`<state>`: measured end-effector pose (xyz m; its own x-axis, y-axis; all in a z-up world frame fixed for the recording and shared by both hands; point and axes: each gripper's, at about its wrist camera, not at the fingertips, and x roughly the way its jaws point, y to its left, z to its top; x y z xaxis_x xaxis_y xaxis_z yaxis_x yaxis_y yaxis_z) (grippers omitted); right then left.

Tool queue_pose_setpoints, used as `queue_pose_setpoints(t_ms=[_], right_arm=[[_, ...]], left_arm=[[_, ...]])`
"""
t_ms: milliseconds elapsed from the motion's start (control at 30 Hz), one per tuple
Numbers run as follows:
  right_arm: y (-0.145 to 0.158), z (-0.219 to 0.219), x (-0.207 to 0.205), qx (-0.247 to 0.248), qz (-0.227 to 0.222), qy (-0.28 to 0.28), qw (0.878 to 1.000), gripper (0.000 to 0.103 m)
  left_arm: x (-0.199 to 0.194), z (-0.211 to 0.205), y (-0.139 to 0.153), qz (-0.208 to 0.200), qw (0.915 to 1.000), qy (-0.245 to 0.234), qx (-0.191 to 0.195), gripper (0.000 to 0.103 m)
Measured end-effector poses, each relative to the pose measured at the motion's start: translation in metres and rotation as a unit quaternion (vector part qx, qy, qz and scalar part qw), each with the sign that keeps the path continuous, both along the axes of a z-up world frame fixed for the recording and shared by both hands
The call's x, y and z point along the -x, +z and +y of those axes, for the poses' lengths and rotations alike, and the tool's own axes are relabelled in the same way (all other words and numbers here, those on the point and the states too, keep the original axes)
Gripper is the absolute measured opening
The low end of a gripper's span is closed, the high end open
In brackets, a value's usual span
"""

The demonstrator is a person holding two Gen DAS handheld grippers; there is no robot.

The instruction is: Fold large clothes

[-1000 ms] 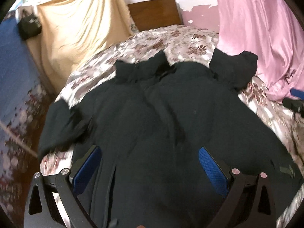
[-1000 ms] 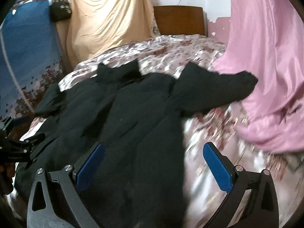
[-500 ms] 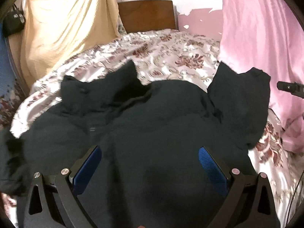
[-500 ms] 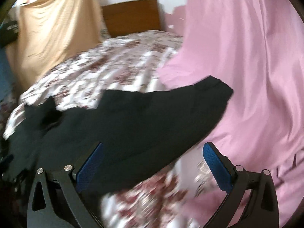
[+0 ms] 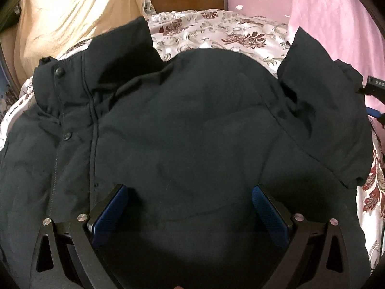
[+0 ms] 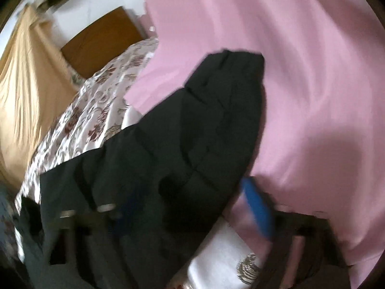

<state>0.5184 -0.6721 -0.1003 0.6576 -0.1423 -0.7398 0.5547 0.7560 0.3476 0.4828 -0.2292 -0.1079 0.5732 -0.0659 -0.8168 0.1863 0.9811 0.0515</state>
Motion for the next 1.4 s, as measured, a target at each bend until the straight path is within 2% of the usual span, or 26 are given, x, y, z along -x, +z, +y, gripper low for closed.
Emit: queue_pose_setpoints(t_ms=[33,100,133,200,300,400,500,633,833,1000,1100,1200,1333,1400], right_arm=[[-0.007,-0.001,0.0,-0.016,-0.006,-0.01,1.0,0.051],[-0.01,0.001,0.002,-0.022,-0.018,-0.025,0.999,0.024],[-0.01,0.003,0.003,-0.021,-0.026,-0.029,0.999,0.021],[-0.004,0.009,0.003,-0.01,-0.041,-0.021,0.999,0.007],[0.015,0.023,0.005,0.013,-0.066,-0.003,0.998,0.005],[0.051,0.05,0.004,0.058,-0.093,0.034,0.993,0.005],[0.086,0.081,-0.002,0.089,-0.115,0.075,0.987,0.004],[0.133,0.136,-0.006,0.124,-0.149,0.137,0.972,0.004],[0.187,0.24,0.013,0.176,-0.19,0.247,0.934,0.004],[0.2,0.341,0.035,0.195,-0.198,0.352,0.893,0.004],[0.19,0.41,0.052,0.22,-0.184,0.419,0.862,0.004],[0.169,0.459,0.076,0.246,-0.159,0.469,0.833,0.004],[0.128,0.505,0.109,0.28,-0.118,0.525,0.795,0.004],[0.111,0.522,0.118,0.29,-0.096,0.552,0.776,0.005]], left_arm=[[0.001,0.0,-0.001,0.0,1.0,-0.001,-0.002,0.103],[0.001,-0.001,-0.003,0.001,1.0,-0.001,-0.002,0.103],[0.0,-0.001,-0.003,0.001,1.0,-0.001,-0.002,0.103],[-0.001,0.001,-0.003,0.006,1.0,-0.001,0.002,0.103],[-0.002,0.005,-0.003,0.015,0.9998,-0.003,0.008,0.103],[-0.003,0.008,-0.002,0.024,0.9997,-0.006,-0.001,0.103],[-0.002,0.023,0.006,0.033,0.9994,0.002,0.004,0.103],[0.007,0.062,0.024,0.041,0.9989,0.017,0.017,0.103],[0.029,0.136,0.055,0.045,0.998,0.039,0.021,0.103],[0.053,0.215,0.076,0.04,0.9952,0.077,0.044,0.103],[0.063,0.258,0.079,0.04,0.9921,0.106,0.053,0.103],[0.074,0.296,0.08,0.039,0.9887,0.128,0.067,0.103],[0.082,0.327,0.077,0.036,0.9866,0.139,0.077,0.103],[0.085,0.336,0.074,0.027,0.9859,0.136,0.093,0.103]])
